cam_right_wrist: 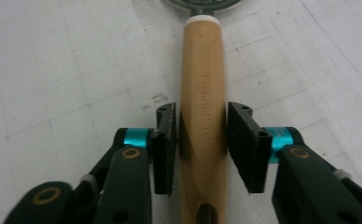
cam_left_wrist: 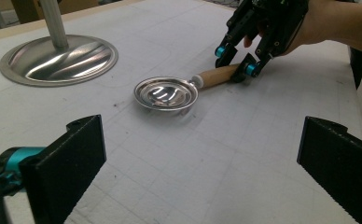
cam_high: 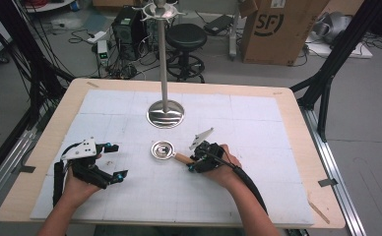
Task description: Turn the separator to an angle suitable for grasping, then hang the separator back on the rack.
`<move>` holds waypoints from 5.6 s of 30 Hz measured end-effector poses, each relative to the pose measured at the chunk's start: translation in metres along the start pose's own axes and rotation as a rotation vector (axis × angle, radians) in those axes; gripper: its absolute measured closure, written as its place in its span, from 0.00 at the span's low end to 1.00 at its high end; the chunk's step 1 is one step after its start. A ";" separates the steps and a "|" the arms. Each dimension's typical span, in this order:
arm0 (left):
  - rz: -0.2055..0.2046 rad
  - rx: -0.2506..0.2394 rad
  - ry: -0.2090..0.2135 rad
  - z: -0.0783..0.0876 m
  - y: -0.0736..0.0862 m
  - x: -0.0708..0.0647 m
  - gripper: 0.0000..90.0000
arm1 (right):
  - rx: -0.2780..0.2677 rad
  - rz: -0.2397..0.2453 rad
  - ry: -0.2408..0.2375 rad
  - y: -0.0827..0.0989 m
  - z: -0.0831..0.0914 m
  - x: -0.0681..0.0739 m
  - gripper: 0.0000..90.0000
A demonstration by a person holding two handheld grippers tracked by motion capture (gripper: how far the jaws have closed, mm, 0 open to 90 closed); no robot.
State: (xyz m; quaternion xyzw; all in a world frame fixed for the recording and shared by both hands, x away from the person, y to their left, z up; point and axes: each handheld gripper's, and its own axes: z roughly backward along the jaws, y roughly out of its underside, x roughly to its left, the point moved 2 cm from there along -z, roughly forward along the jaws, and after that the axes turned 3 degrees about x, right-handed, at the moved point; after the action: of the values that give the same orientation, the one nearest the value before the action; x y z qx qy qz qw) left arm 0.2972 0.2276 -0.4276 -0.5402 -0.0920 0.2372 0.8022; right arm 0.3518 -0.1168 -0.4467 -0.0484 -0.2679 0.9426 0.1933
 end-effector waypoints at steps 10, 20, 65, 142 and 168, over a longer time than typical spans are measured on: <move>0.002 -0.002 0.000 0.001 0.000 0.000 0.02 | 0.000 0.075 -0.003 -0.005 -0.002 0.009 0.74; 0.001 -0.011 -0.002 0.002 -0.001 0.000 0.02 | 0.023 0.176 -0.040 -0.030 -0.014 0.032 0.74; -0.004 0.006 0.009 -0.003 -0.003 -0.002 0.02 | -0.274 -0.077 0.088 0.042 0.090 0.020 0.44; -0.164 0.438 0.083 -0.063 -0.035 -0.007 0.06 | -0.430 -0.254 0.174 0.100 0.096 -0.010 0.23; -0.252 0.664 0.124 -0.085 -0.021 -0.013 0.66 | -0.422 -0.254 0.174 0.100 0.095 -0.010 0.24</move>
State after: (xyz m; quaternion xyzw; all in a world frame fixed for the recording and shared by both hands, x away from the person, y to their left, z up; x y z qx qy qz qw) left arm 0.3265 0.1449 -0.4416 -0.2480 -0.0271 0.1203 0.9609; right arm 0.3083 -0.2449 -0.4183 -0.1346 -0.4449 0.8262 0.3182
